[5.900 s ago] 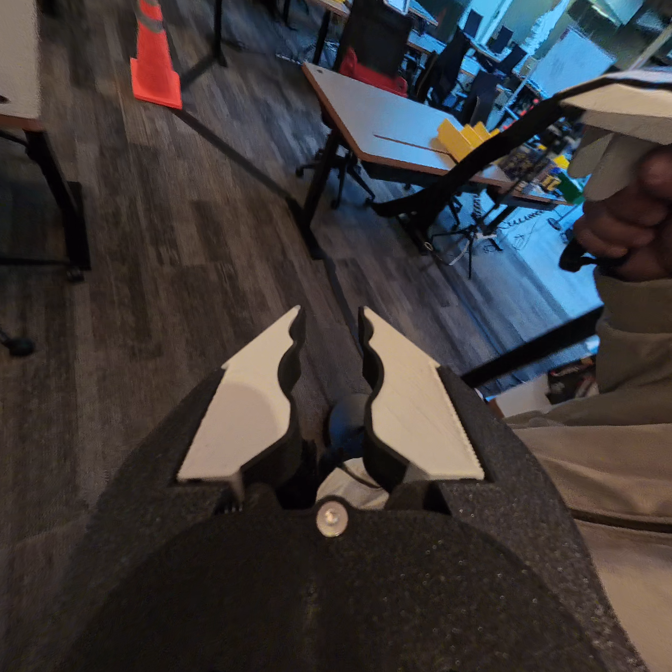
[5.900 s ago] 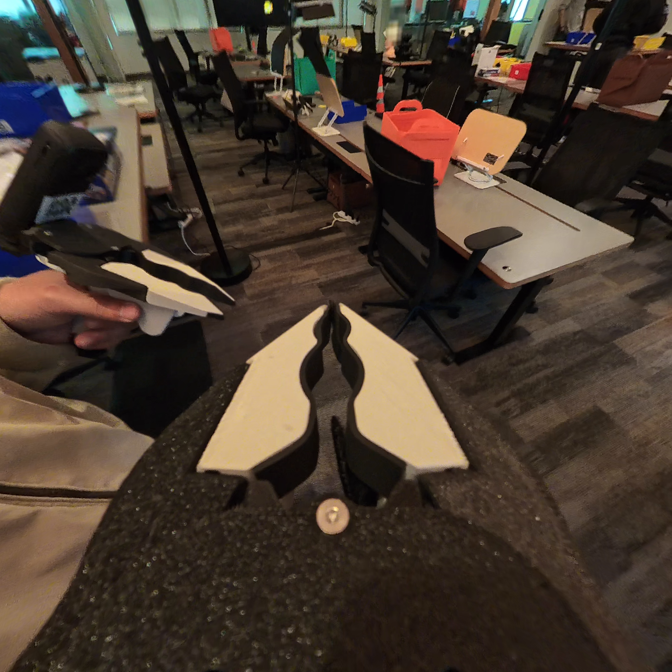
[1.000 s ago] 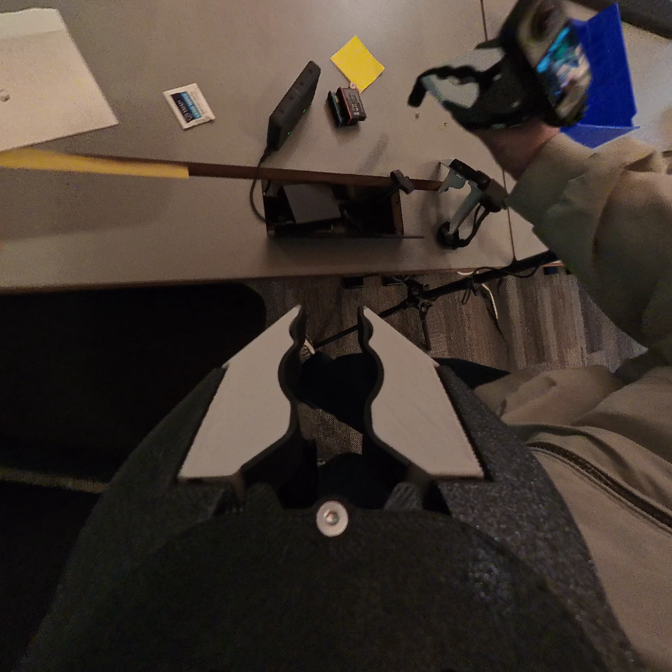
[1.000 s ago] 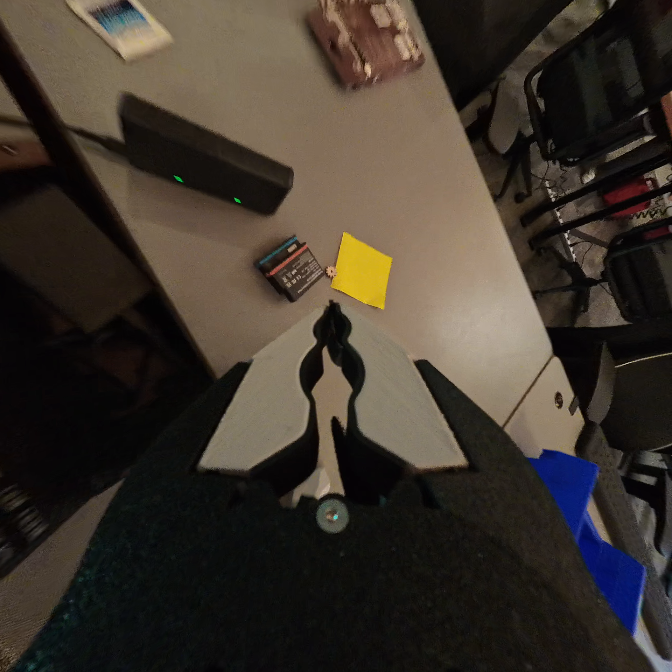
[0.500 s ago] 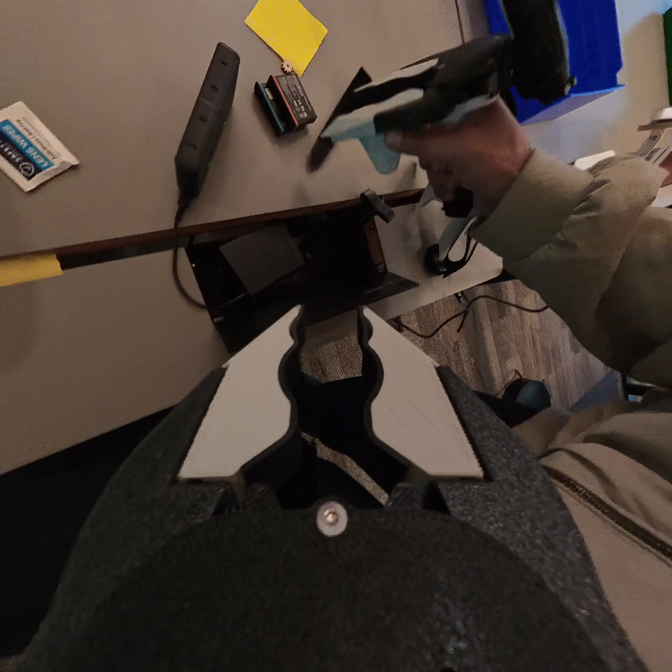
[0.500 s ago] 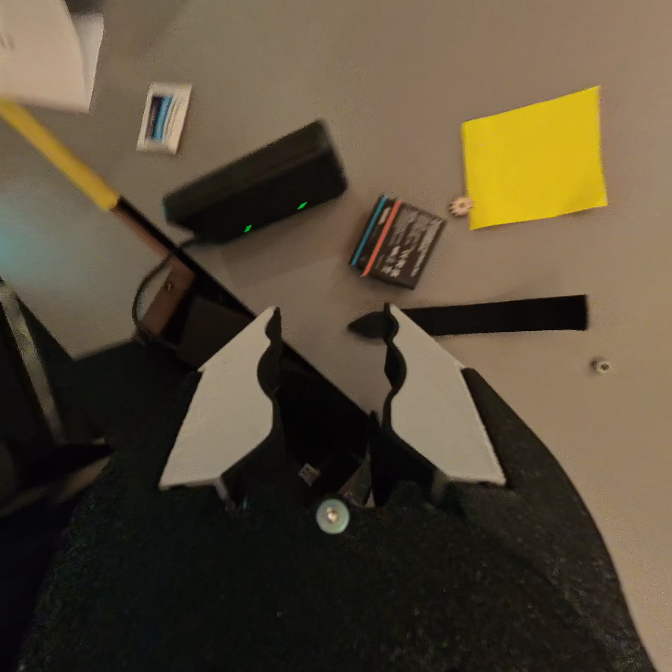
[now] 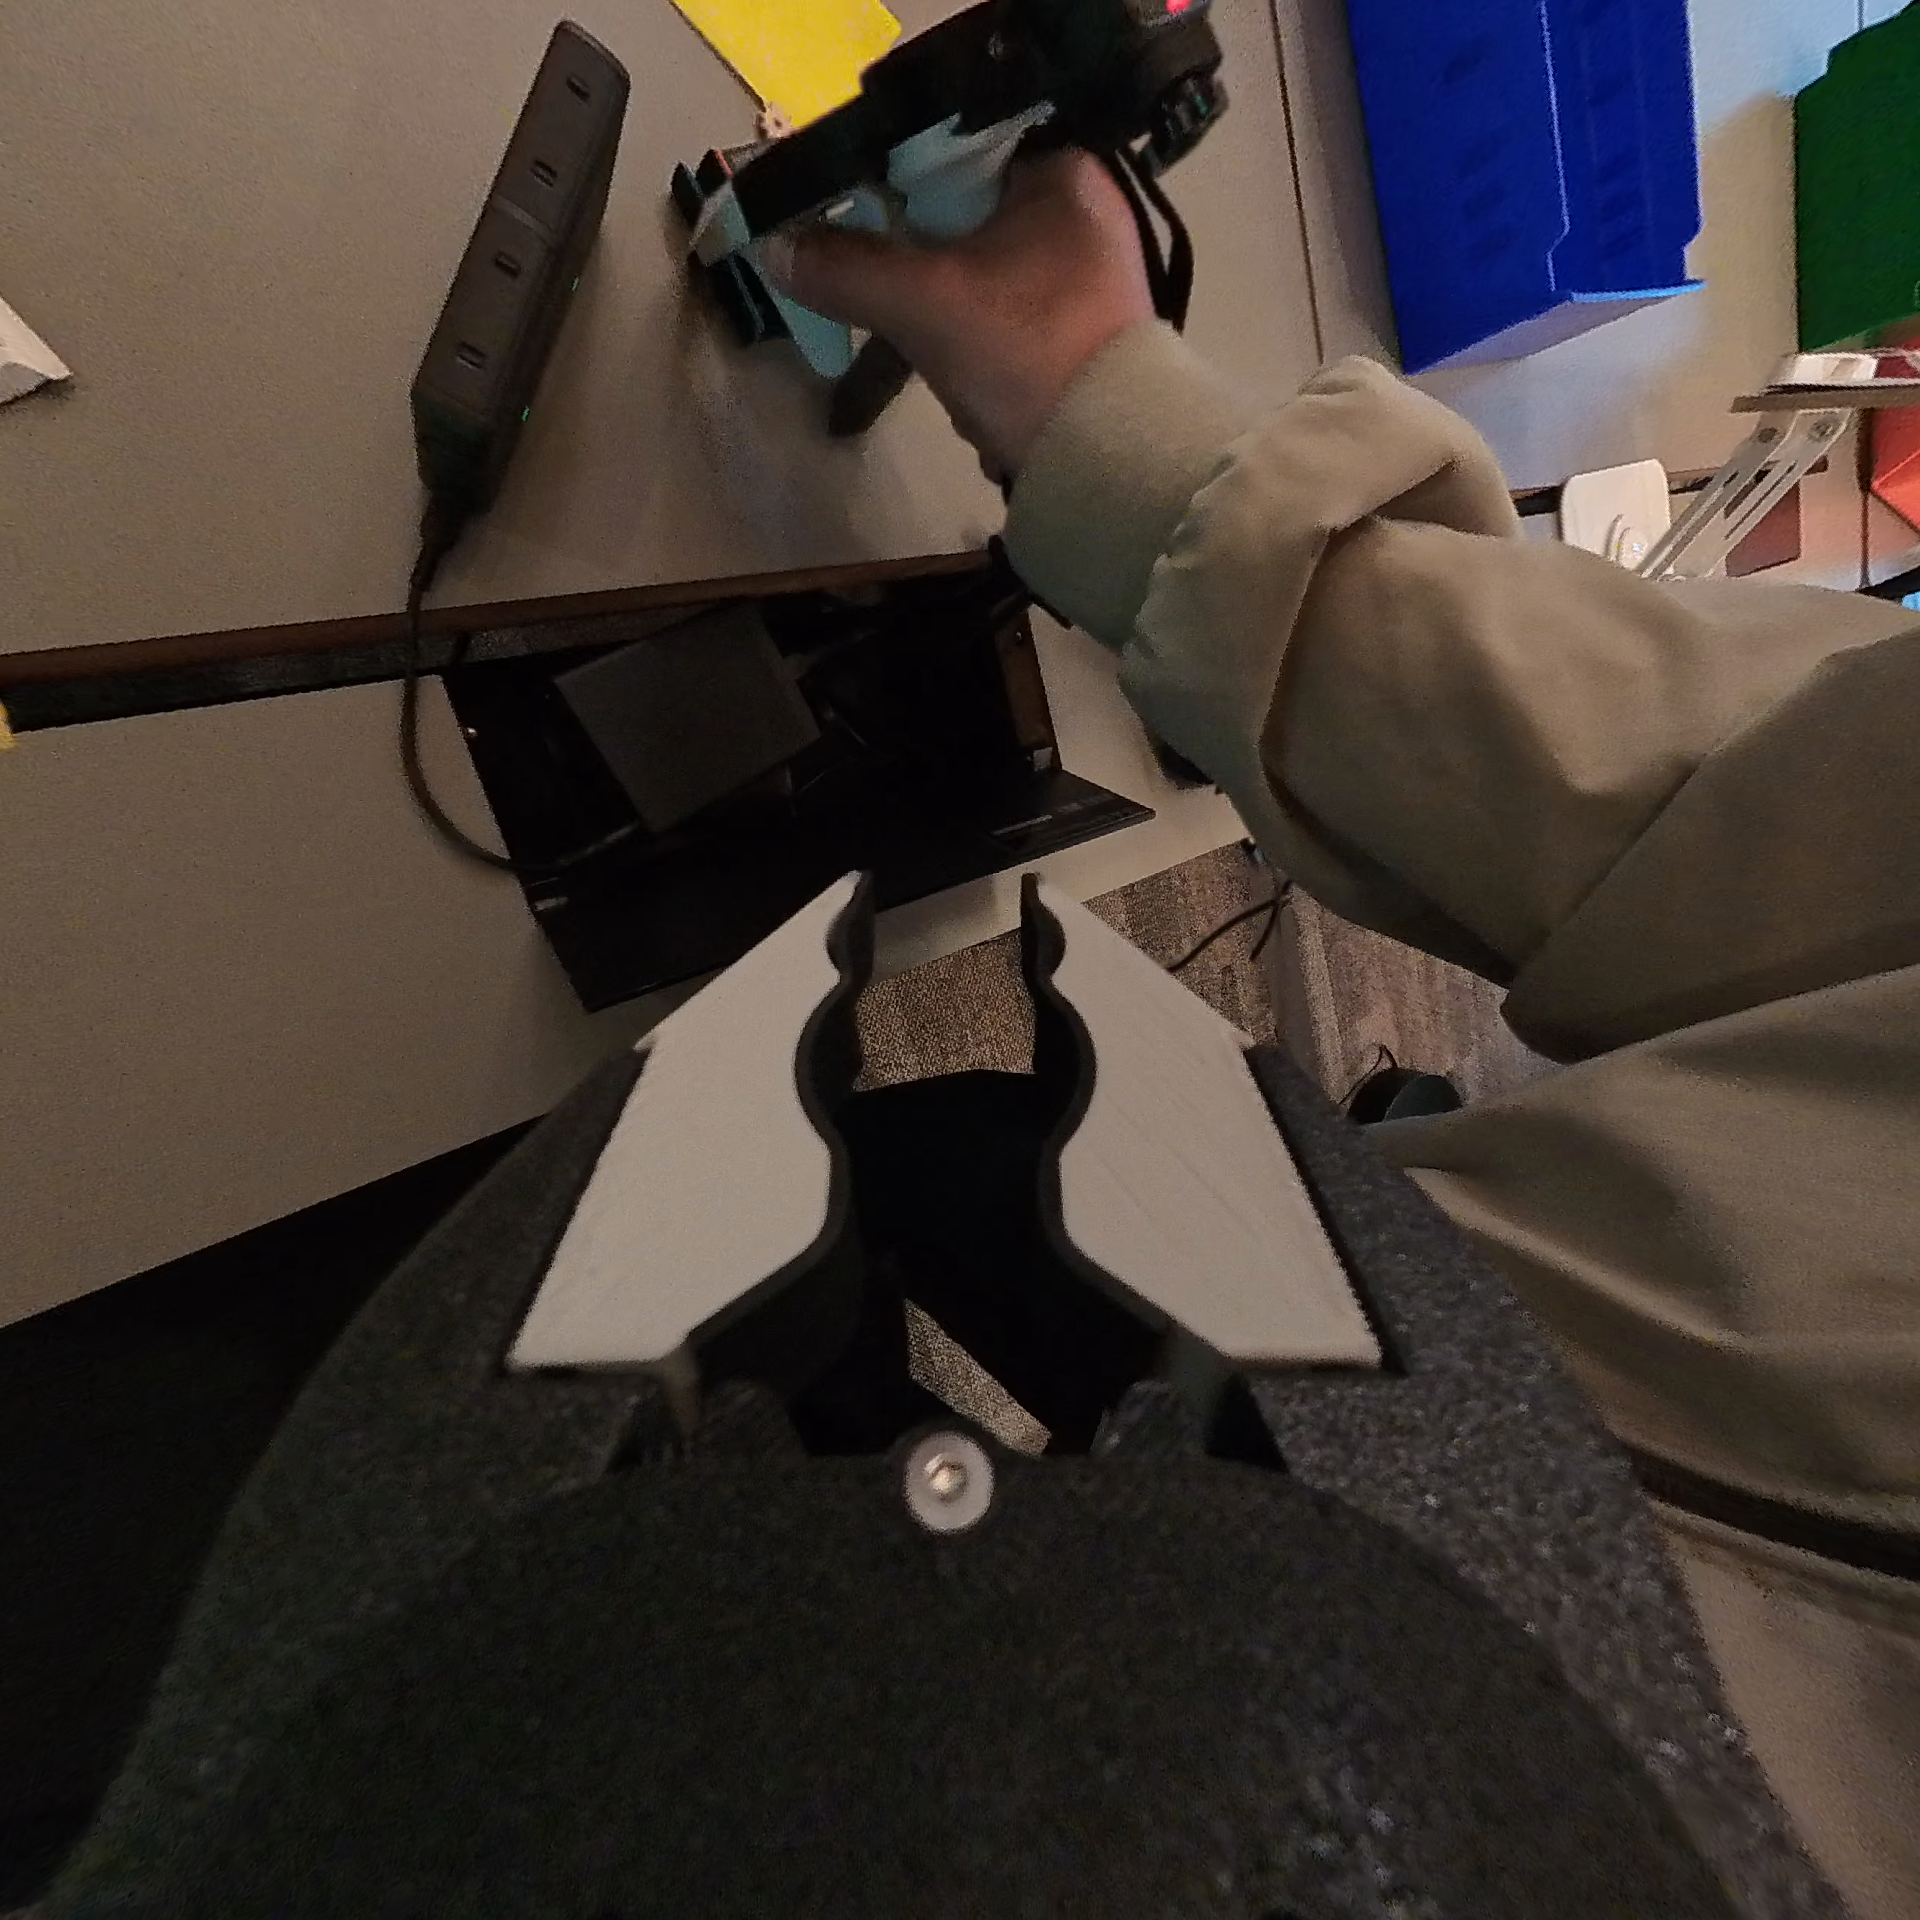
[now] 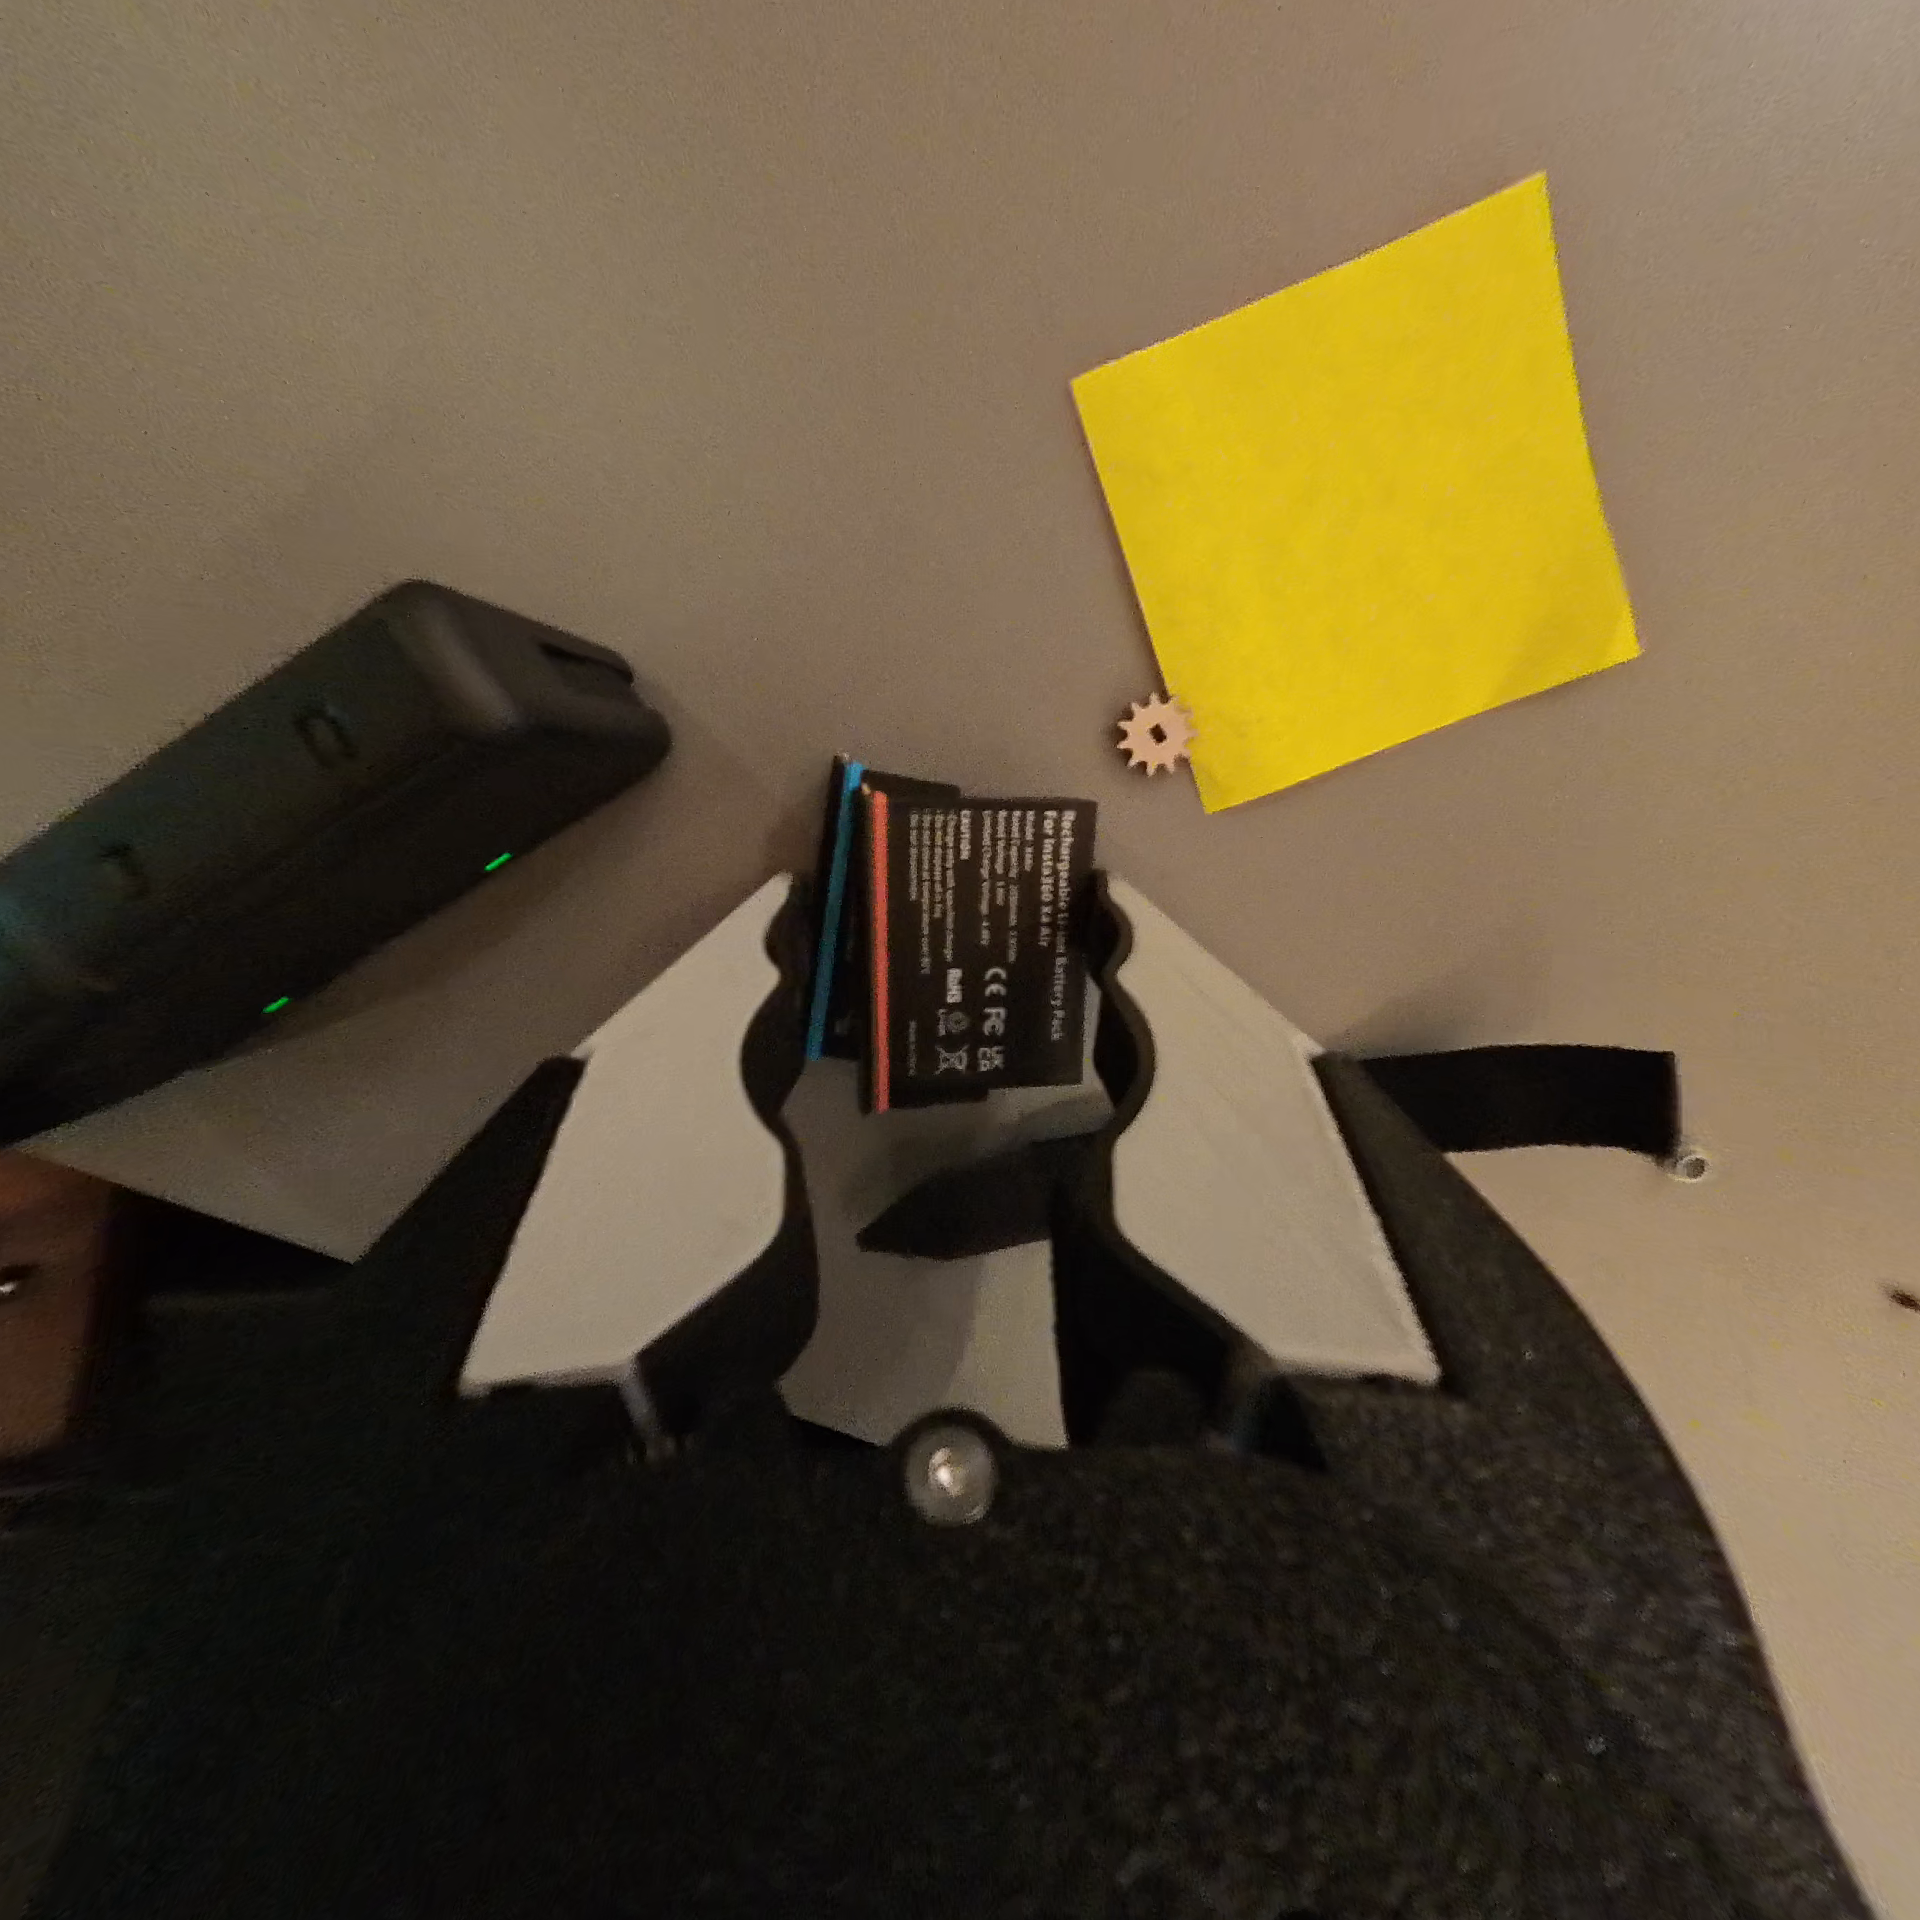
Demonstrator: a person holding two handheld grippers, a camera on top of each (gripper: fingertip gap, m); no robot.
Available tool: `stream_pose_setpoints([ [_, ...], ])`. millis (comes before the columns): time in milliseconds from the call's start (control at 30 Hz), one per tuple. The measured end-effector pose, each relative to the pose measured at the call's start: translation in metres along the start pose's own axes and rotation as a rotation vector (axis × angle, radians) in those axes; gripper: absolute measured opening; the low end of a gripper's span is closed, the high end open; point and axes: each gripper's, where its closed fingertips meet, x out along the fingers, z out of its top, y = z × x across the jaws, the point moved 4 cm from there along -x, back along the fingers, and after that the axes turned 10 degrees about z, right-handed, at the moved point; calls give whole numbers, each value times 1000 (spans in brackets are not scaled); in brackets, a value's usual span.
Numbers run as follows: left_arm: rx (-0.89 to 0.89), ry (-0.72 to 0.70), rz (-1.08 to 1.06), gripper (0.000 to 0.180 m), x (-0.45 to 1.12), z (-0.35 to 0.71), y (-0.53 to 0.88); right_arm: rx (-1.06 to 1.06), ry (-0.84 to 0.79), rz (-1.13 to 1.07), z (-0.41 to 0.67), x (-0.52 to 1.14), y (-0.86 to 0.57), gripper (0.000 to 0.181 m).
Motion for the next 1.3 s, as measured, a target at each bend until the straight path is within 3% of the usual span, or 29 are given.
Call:
stream_pose_setpoints([
  [800, 39, -91, -74, 26, 54, 17, -4, -271, 180, 204, -32, -46, -66, 48],
  [967, 115, -93, -91, 27, 102, 36, -14, -283, 138, 174, -37, -32, -65, 49],
  [1033, 155, -87, -88, 27, 124, 43, -14, -261, 129, 166, -36, -41, -68, 65],
  [1200, 249, -46, -64, 27, 190, 56, -5, -186, 12, 193, -16, -86, -93, 55],
  [1300, 338, -46, -103, 27, 223, 69, -15, -135, 95, 249, -26, -72, -116, 50],
])
